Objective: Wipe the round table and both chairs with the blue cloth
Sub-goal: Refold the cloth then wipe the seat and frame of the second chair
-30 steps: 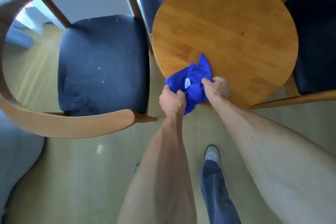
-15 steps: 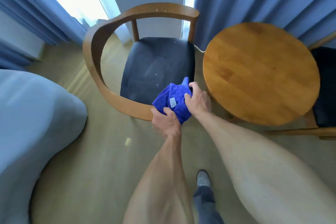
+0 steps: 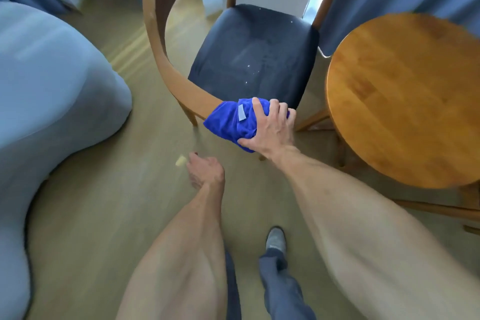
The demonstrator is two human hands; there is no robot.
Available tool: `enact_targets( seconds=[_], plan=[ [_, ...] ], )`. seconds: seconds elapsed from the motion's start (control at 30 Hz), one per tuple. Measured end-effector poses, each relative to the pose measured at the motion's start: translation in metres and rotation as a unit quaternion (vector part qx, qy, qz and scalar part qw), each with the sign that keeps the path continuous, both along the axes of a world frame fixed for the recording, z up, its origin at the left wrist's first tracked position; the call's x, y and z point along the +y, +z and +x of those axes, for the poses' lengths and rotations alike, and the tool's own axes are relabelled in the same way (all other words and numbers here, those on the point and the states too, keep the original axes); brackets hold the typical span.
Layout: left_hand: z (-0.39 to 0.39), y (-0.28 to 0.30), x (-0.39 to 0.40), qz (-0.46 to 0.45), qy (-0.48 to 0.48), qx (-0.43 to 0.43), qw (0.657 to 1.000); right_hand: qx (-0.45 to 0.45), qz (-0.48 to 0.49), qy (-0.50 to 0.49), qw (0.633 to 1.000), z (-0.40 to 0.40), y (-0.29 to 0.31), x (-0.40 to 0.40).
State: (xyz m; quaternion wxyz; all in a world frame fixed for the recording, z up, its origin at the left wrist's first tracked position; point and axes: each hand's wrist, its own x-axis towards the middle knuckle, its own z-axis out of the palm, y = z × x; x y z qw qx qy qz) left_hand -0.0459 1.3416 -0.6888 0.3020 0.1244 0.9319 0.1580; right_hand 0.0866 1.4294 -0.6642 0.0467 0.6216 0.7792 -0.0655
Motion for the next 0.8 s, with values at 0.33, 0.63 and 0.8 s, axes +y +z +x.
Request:
enact_targets(
  seconds=[0.33,0.63,0.8],
  plan=[
    [-0.114,0.009,0.030,0.011,-0.023,0.011,1.000,0.005,0.049,-0.041,0.998,-0.119,-0.007,0.012],
    [-0.227,0.008,0.090,0.020,-0.139,-0.005,0.990,-0.001,0.078,-0.137,0.988,-0.220,-0.008,0.044],
    [-0.294,0.015,0.132,0.034,-0.176,0.004,0.984,-0.004,-0.002,-0.224,0.975,-0.308,-0.001,0.096]
  ],
)
